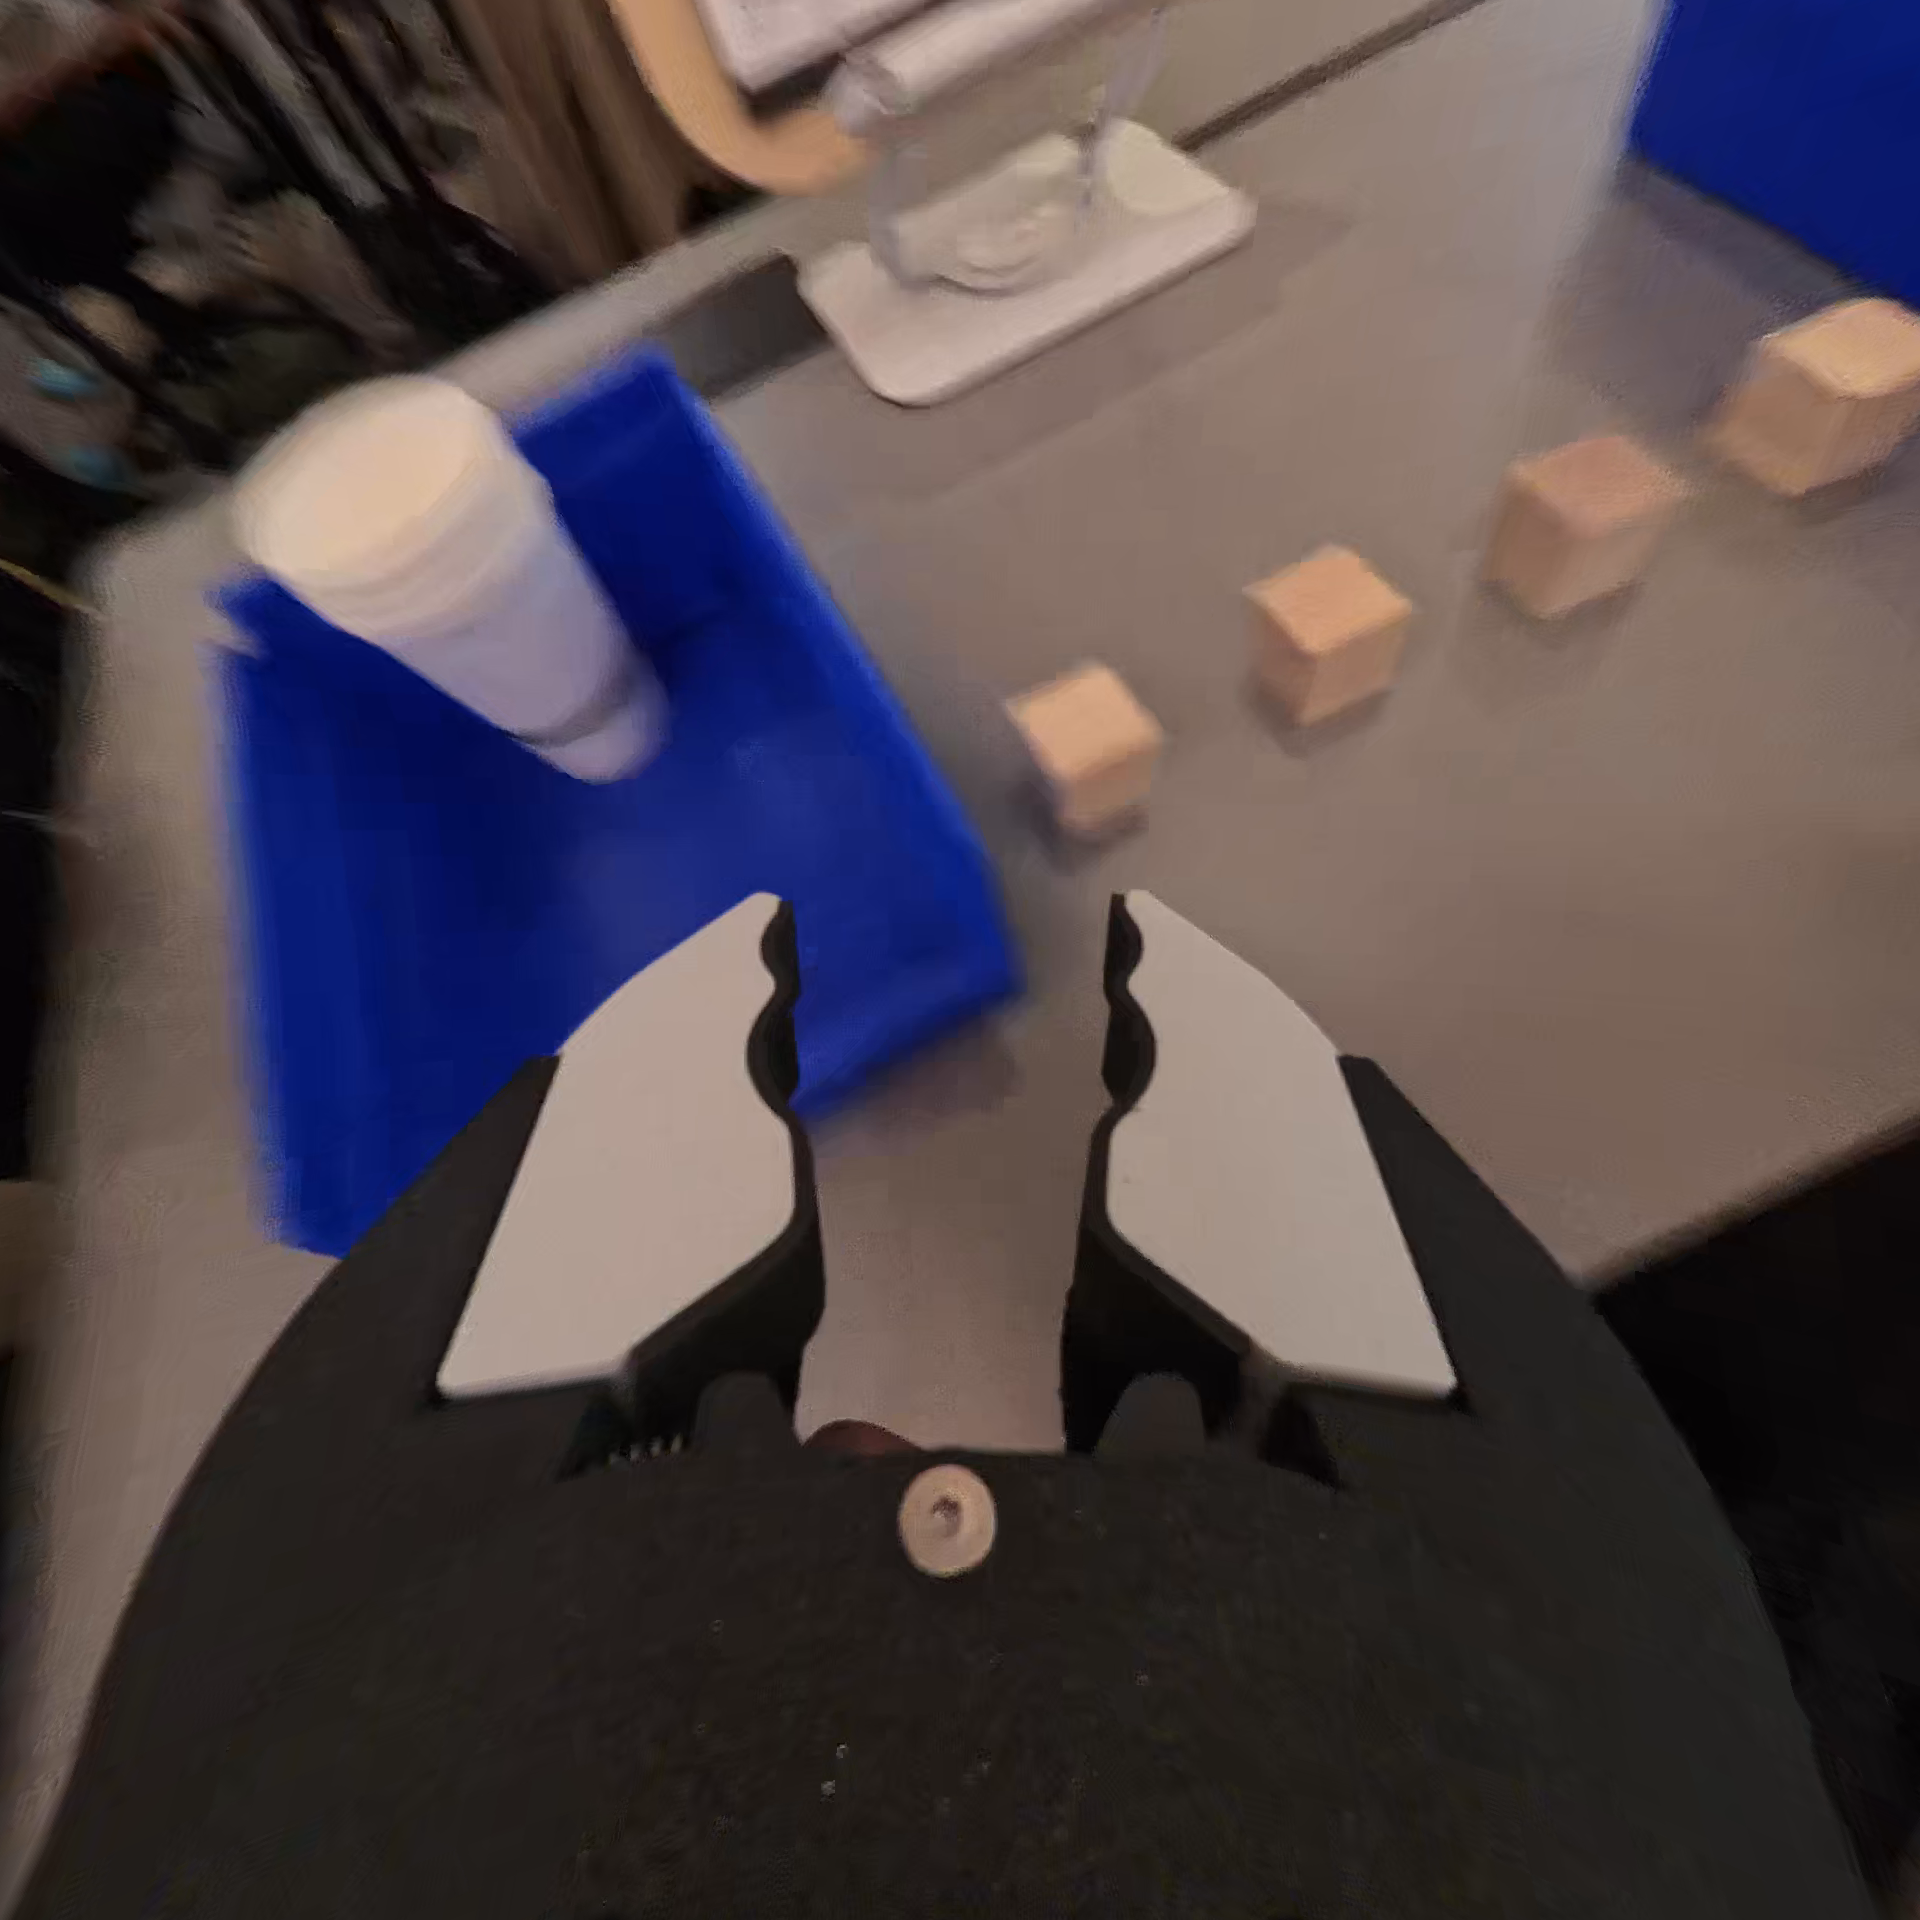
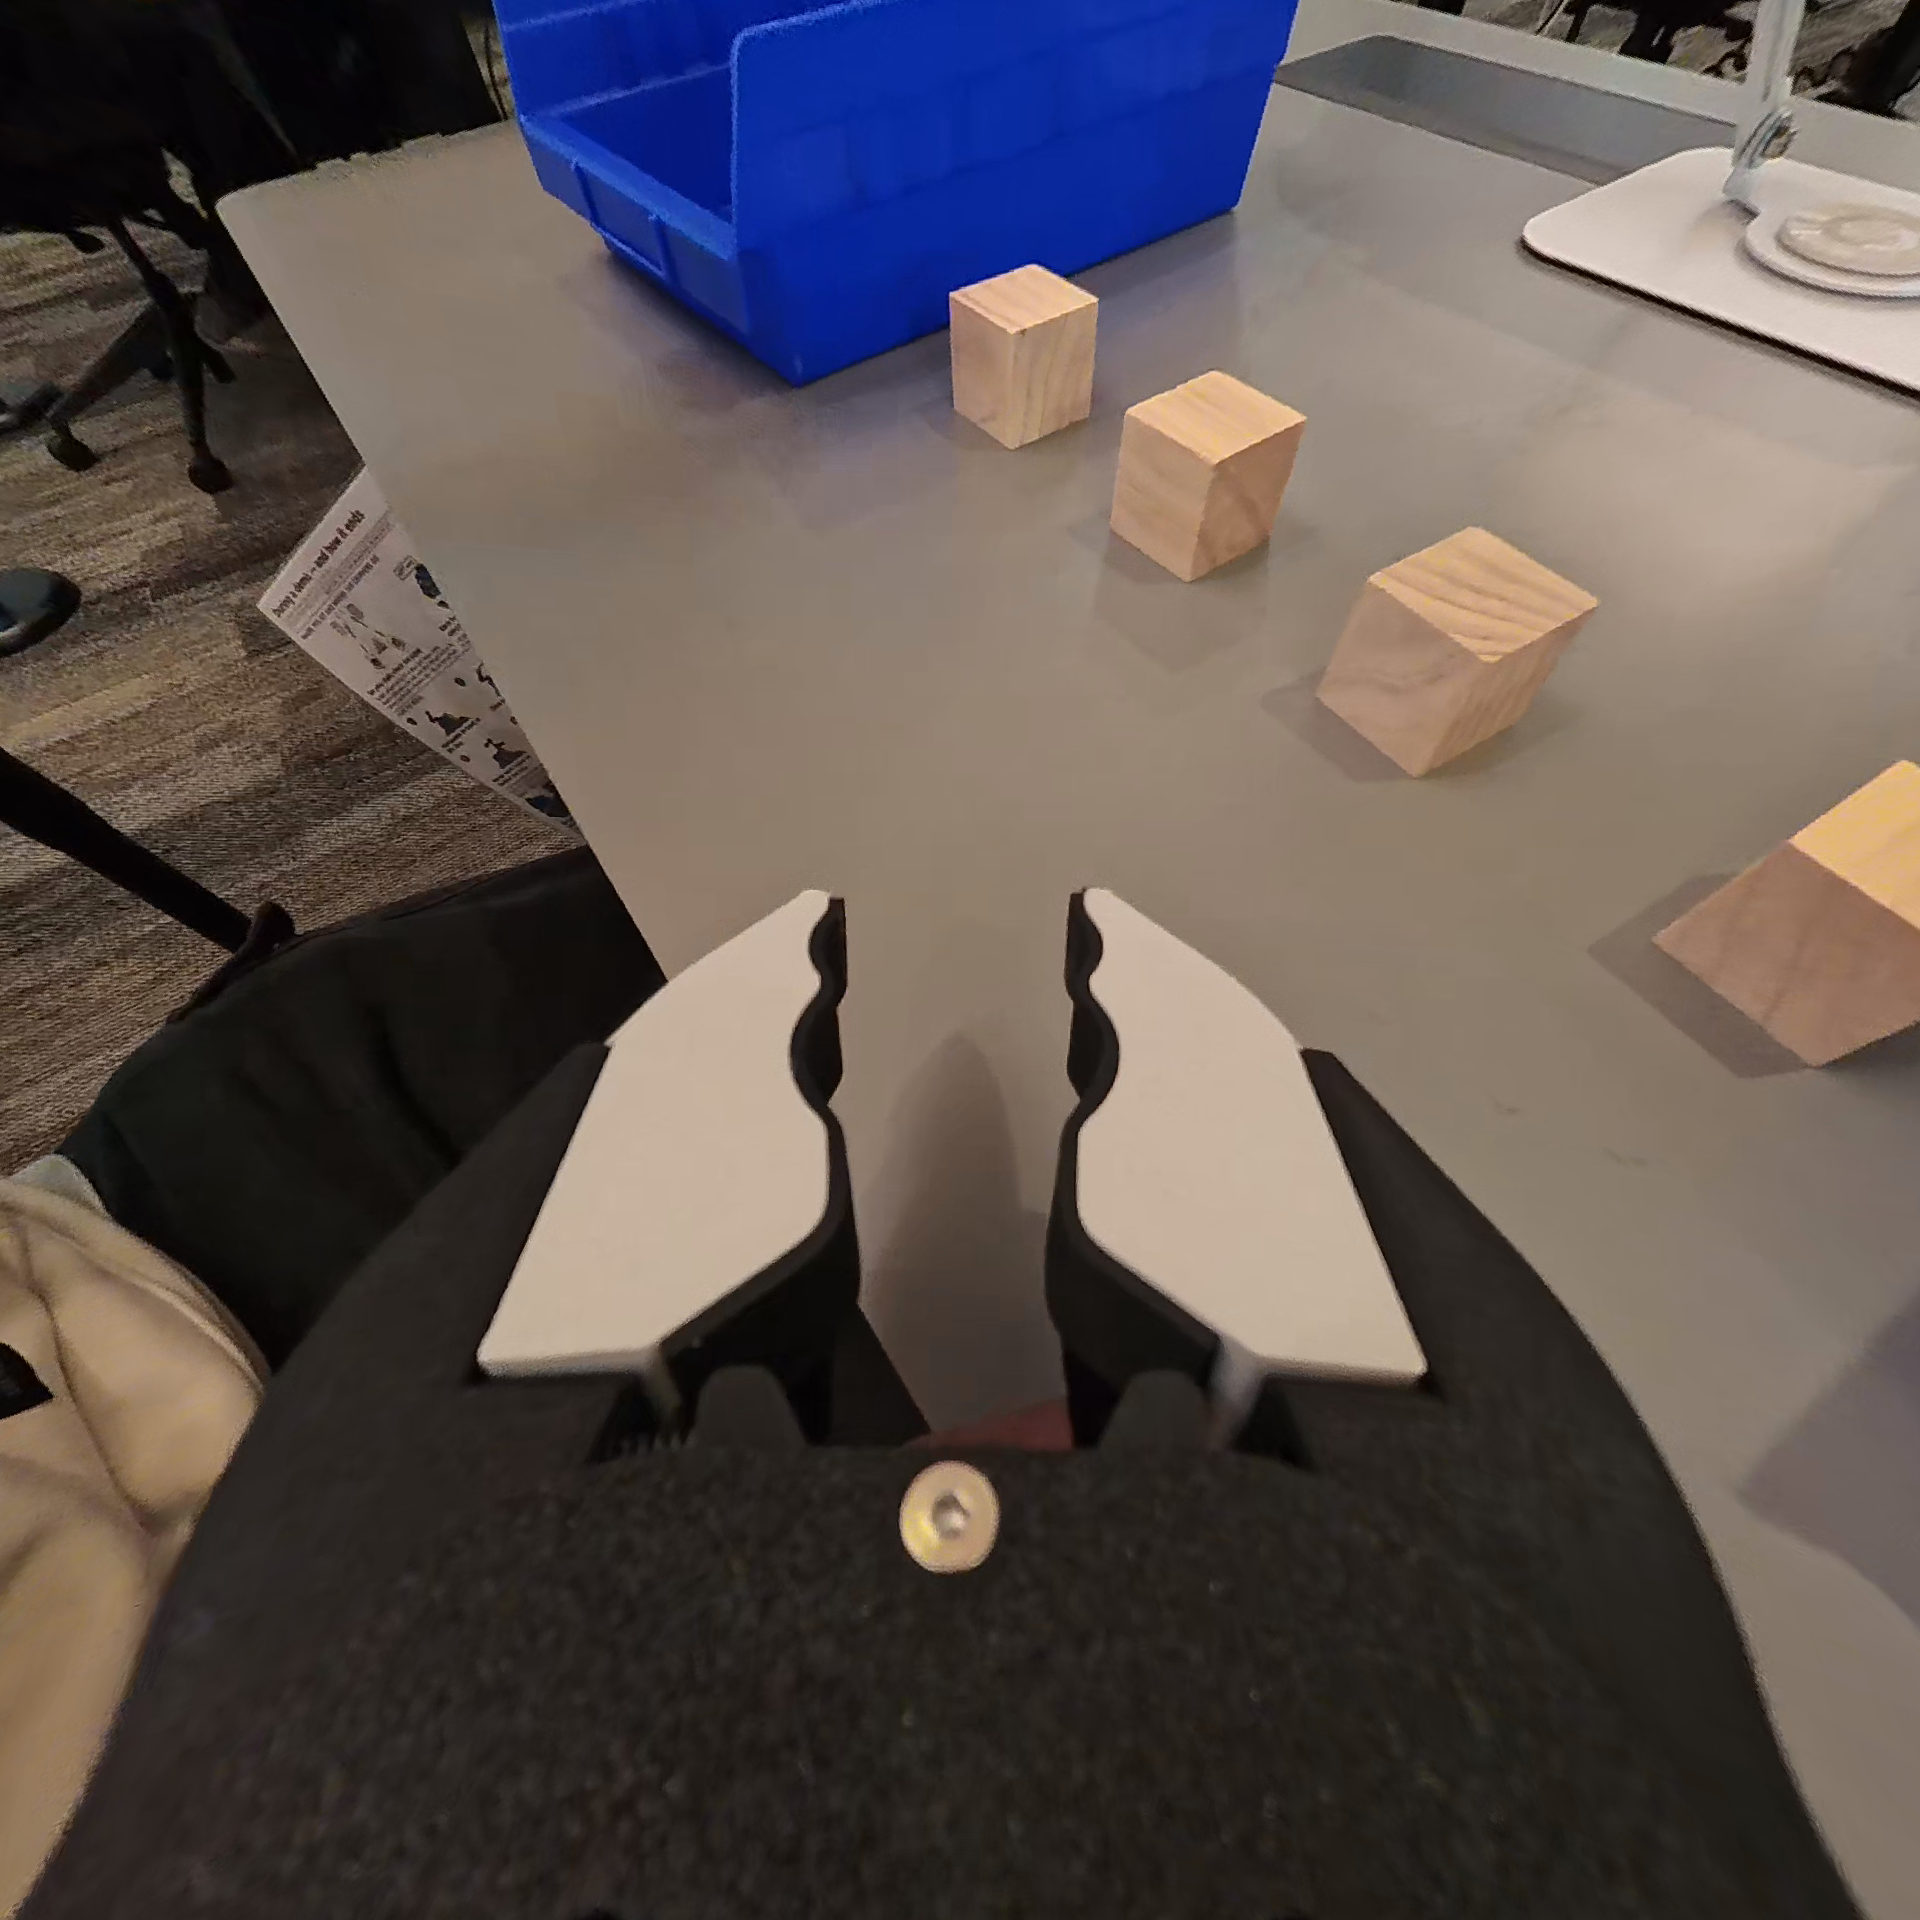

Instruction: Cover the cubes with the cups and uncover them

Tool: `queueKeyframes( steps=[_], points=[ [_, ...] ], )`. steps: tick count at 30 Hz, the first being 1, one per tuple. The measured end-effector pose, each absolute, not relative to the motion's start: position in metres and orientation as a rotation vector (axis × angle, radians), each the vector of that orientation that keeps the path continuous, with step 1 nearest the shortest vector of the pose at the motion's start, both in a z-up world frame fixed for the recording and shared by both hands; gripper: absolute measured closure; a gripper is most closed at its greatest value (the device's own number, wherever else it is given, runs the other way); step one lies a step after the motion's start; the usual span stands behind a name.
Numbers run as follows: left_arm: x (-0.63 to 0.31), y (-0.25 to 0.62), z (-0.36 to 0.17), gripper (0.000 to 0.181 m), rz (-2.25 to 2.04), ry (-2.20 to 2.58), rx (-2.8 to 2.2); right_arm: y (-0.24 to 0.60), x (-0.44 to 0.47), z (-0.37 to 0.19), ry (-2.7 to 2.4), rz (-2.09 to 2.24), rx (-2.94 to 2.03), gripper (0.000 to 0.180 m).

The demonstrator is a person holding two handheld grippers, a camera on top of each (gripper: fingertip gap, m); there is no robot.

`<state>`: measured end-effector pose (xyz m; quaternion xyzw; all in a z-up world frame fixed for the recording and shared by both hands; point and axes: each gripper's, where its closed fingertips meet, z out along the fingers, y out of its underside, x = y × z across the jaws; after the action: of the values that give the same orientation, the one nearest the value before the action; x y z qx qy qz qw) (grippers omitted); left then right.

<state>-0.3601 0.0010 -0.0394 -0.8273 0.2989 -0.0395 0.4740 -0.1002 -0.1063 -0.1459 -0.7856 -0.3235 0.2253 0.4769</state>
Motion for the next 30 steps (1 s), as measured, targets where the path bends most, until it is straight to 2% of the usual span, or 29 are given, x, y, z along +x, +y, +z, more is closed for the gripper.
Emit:
queueKeyframes(
  steps=[3, 10, 16, 26, 30],
  points=[
    [-0.381, 0.067, -0.006, 0.131, 0.066, 0.946, -2.02, -0.107, -0.101, -0.148, -0.8, 0.555, -1.922, 0.14],
    [-0.399, 0.193, -0.025, 0.135, 0.046, 1.341, -2.305, -0.108, -0.097, -0.152, -0.803, 0.563, -1.931, 0.141],
    [-0.412, 0.222, -0.048, 0.142, 0.065, 1.485, -2.457, -0.108, -0.09, -0.156, -0.77, 0.581, -1.95, 0.141],
    [-0.424, 0.236, -0.07, 0.143, 0.209, 1.582, -2.501, -0.106, -0.085, -0.162, -0.757, 0.585, -1.97, 0.141],
    [-0.424, 0.236, -0.073, 0.157, 0.152, 1.581, -2.506, -0.105, -0.085, -0.162, -0.762, 0.585, -1.974, 0.141]
  ],
)
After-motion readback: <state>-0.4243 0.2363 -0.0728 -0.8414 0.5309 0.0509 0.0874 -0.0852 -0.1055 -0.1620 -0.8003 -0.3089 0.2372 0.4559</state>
